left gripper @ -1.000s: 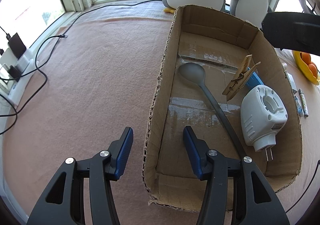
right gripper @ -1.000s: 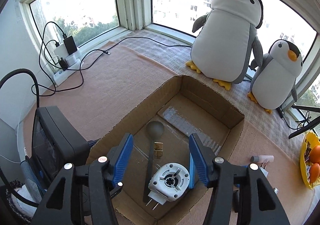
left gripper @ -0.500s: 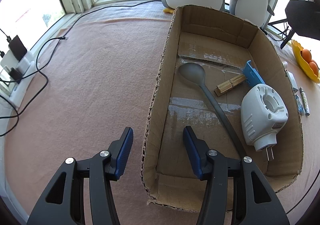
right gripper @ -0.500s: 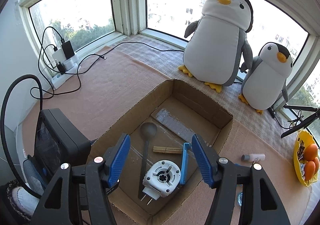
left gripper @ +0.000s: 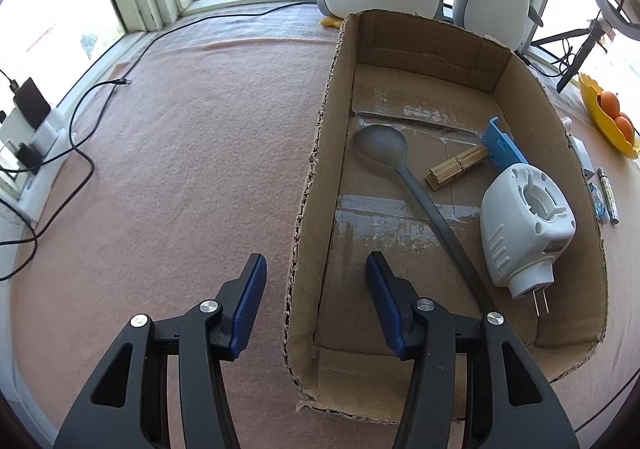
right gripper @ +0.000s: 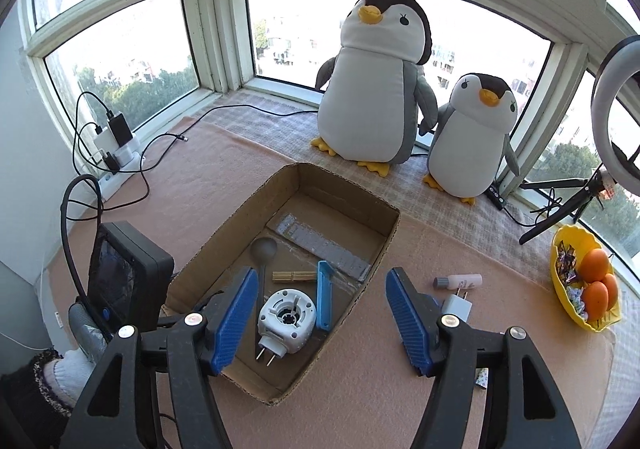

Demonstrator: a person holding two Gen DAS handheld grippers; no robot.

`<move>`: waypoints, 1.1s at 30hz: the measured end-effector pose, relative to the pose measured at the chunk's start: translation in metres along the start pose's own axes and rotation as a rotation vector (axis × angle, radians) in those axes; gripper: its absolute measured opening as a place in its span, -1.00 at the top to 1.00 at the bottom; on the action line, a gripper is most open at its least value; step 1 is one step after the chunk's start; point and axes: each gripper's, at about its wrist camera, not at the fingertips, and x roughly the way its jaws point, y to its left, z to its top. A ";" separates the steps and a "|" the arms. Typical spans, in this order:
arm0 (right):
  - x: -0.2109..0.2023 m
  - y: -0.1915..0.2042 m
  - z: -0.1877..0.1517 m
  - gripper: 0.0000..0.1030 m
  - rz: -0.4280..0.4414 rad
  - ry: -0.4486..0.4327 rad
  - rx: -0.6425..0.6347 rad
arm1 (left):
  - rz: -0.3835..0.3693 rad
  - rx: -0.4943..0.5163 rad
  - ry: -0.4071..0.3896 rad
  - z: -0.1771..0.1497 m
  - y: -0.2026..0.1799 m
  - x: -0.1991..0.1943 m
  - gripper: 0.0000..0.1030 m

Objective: Organize rigid objects
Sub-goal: 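Move the right tool to the blue sanitizer bottle and grasp it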

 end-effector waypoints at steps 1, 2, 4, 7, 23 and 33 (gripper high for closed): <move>-0.006 -0.005 -0.002 -0.23 -0.010 -0.002 0.008 | -0.001 0.003 -0.001 0.000 0.000 0.000 -0.02; -0.011 -0.010 -0.004 -0.23 -0.023 -0.006 0.016 | -0.003 0.004 -0.002 0.000 0.000 0.000 -0.02; -0.021 -0.022 -0.009 -0.23 -0.045 -0.005 0.038 | -0.008 0.004 -0.002 0.000 0.001 0.000 -0.02; -0.033 -0.044 -0.019 -0.24 -0.037 0.009 0.103 | -0.011 0.006 -0.002 0.000 0.002 0.000 -0.02; -0.015 -0.124 -0.090 -0.23 -0.050 0.087 0.197 | -0.012 0.010 -0.004 0.002 0.002 0.001 -0.02; 0.038 -0.162 -0.111 0.04 -0.025 0.158 0.229 | 0.008 0.003 -0.006 0.001 0.000 0.001 -0.02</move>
